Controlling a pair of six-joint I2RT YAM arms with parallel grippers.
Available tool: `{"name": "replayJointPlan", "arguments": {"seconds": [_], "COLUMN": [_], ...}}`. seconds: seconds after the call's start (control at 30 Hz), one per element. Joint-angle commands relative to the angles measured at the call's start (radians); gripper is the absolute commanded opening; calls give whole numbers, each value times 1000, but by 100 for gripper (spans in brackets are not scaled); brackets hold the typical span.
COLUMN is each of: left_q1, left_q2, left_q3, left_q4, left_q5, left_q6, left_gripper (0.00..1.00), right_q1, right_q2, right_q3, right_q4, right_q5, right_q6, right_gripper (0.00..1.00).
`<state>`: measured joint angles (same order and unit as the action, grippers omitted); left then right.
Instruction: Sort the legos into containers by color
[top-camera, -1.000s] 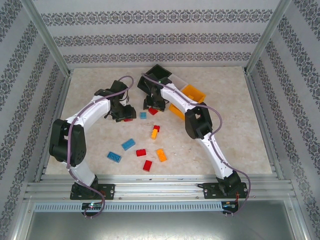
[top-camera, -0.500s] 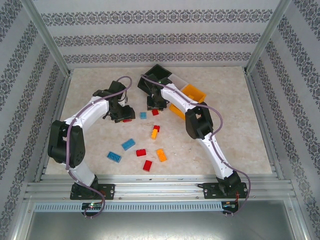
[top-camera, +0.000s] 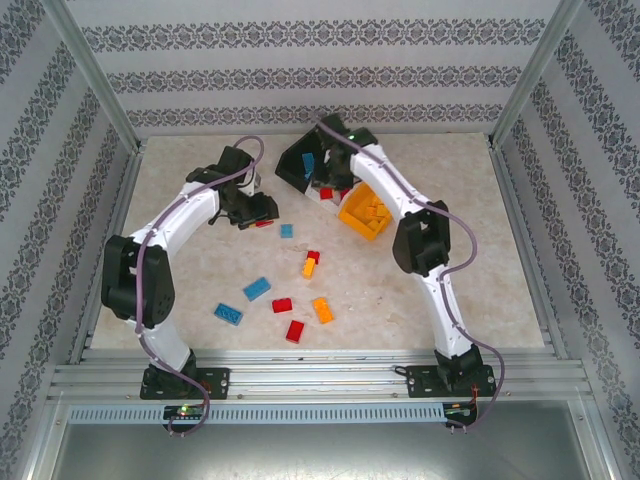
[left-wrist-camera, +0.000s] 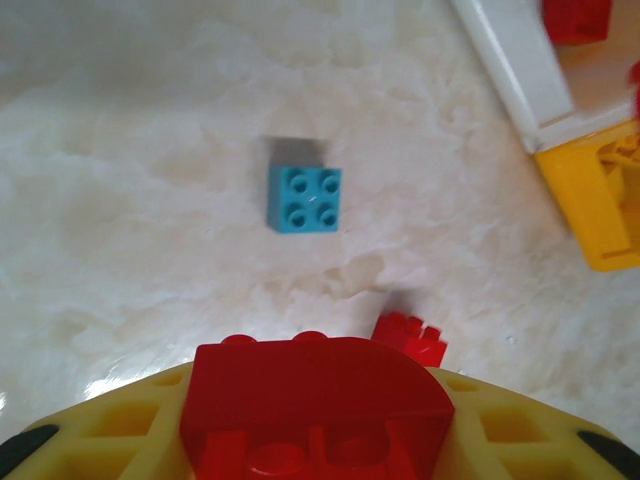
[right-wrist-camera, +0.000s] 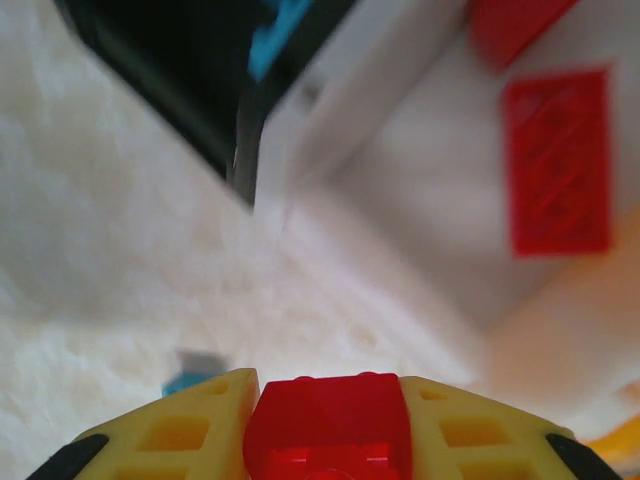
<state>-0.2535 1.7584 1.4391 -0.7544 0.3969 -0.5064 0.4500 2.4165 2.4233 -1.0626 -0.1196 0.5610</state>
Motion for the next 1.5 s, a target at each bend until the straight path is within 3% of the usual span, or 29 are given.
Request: {"name": "replayJointPlan", "arguments": {"seconds": [0.0, 0.1, 0.13, 0.27, 0.57, 0.7, 0.8, 0.9, 1.1, 1.27, 1.47], "left_q1": [-7, -24, -30, -63, -106, -132, -141, -141, -141, -121, -48], "left_q2": [48, 93, 108, 211, 578, 795, 881, 867, 754, 467, 93], "left_q3": [52, 101, 116, 216, 635, 981, 1128, 1105, 1004, 666, 207], "left_q4": [57, 87, 103, 184, 340, 254, 200, 204, 153, 103, 11], "left_q5": [58, 85, 91, 138, 222, 259, 269, 260, 246, 103, -116], "left_q6": [-52, -75, -85, -138, -301, -327, -347, -345, -273, -170, -65], "left_gripper": [39, 38, 39, 39, 41, 56, 69, 79, 83, 84, 89], "right_q1": [-53, -90, -100, -133, -171, -161, -150, -124, -59, 71, 219], "right_q2": [60, 114, 119, 43, -334, -460, -541, -611, -714, -705, -610], "right_q3": [91, 181, 200, 157, -345, -527, -637, -712, -868, -950, -985], "right_q4": [-27, -29, -32, -17, 132, 157, 176, 155, 130, 121, 187], "right_q5": [34, 11, 5, 5, -44, -51, -62, -52, -76, -111, -153], "right_q6": [-41, -52, -55, -68, -56, -35, -15, -33, -88, -117, -23], "right_gripper": [39, 63, 65, 68, 69, 69, 69, 69, 68, 68, 69]}}
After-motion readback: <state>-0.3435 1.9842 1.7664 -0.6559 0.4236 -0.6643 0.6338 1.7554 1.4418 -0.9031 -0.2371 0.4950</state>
